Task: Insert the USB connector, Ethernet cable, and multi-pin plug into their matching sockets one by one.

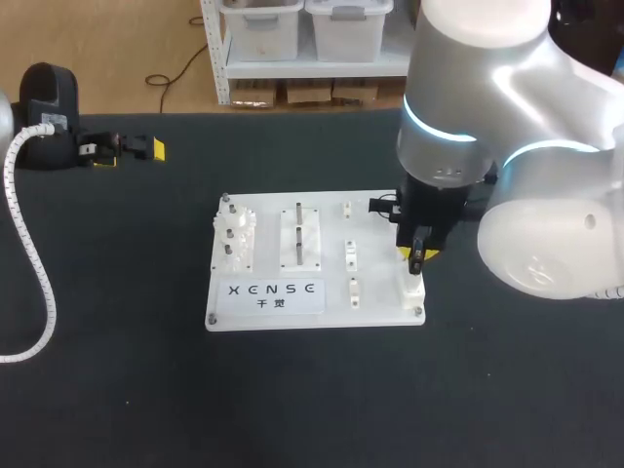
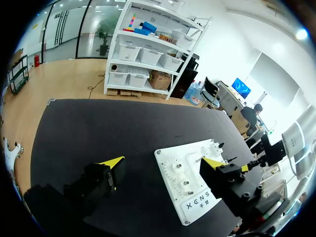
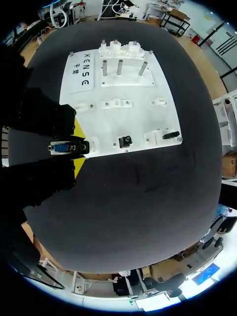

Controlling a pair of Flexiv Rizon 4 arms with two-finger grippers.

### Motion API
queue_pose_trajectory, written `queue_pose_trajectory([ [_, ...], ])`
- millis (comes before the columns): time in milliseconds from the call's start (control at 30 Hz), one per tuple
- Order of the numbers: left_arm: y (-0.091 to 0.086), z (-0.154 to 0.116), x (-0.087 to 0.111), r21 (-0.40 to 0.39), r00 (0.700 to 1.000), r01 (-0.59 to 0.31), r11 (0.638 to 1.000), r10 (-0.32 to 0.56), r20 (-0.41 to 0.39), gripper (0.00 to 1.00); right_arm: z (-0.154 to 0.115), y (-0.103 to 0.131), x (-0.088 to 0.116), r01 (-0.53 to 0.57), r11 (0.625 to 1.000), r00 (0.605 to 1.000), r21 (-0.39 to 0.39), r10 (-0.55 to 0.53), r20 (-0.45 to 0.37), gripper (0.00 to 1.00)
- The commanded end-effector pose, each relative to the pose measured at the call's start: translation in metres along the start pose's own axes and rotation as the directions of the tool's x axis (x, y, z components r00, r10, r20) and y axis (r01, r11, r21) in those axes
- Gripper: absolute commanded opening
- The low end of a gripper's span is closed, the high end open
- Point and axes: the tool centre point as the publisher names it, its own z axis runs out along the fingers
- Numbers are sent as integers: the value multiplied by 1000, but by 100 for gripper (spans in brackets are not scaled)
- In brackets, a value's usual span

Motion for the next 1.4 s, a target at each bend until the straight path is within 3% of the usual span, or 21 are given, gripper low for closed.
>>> queue_pose_trajectory([
  [33,0,0,0,0,1000,0,1000,0,0,100,3,-5,2,-5,1000,1000,-6,5,1,0],
  [1400,0,0,0,0,1000,0,1000,0,0,100,1,0,-1,6,1000,1000,-5,-6,3,0],
])
